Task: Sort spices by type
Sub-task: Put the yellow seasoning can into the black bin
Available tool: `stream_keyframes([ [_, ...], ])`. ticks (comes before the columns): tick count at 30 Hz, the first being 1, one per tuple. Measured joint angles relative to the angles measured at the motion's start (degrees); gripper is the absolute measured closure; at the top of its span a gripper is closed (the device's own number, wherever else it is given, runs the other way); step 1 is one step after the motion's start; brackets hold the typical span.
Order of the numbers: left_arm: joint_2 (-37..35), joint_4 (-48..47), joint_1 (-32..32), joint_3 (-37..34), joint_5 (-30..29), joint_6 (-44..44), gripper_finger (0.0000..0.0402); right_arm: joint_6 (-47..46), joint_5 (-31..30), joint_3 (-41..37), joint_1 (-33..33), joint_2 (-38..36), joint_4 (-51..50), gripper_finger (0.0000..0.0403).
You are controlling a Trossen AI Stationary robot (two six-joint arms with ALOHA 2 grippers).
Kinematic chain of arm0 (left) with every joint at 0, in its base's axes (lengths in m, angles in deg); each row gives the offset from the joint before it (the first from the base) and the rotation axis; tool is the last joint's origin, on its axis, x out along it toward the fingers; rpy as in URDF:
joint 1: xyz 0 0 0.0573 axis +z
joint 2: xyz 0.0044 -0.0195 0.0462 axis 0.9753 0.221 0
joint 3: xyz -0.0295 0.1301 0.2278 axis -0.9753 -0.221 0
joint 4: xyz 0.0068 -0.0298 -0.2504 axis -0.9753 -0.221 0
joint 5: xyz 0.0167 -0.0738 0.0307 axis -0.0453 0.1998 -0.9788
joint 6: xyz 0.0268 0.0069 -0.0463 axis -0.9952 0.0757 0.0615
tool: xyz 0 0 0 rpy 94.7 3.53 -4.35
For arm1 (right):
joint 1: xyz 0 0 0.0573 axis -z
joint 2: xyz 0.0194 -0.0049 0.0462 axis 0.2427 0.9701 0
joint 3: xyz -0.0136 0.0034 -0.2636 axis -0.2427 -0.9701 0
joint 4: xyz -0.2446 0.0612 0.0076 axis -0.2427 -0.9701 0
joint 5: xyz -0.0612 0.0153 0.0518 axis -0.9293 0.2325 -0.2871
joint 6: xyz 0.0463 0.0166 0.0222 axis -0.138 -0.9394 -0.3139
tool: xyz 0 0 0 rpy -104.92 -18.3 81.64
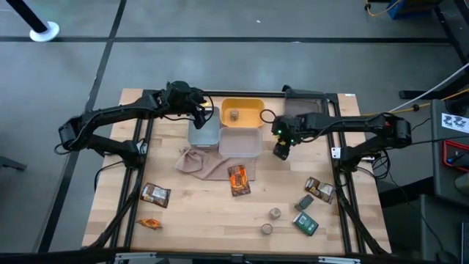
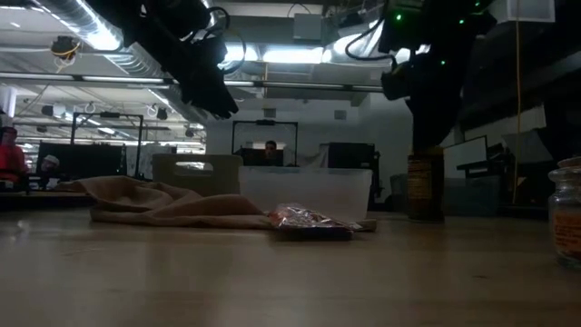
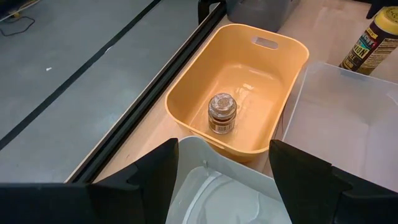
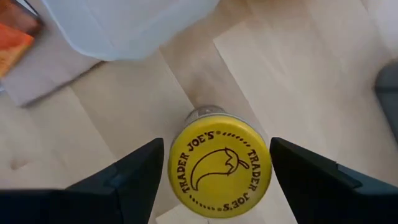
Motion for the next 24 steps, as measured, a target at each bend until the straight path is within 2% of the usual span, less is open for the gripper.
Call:
stream_keyframes([
  [9, 0.0, 0.0, 0.0, 0.0, 0.0, 0.0, 0.0166, 3.0, 0.3, 0.0, 0.0, 8.0, -0.3, 0.0114],
  [12, 0.0, 0.0, 0.0, 0.0, 0.0, 0.0, 0.0166, 4.5, 0.9, 0.0, 0.0, 9.2, -0.4, 0.0136],
  [16, 0.0, 0.0, 0.0, 0.0, 0.0, 0.0, 0.0167, 4.8, 0.9, 0.0, 0.0, 9.4, -0.3, 0.0190],
  [24, 0.0, 0.0, 0.0, 0.0, 0.0, 0.0, 0.0167, 6.6, 0.9, 0.6, 0.0, 9.5, -1.1, 0.0194],
])
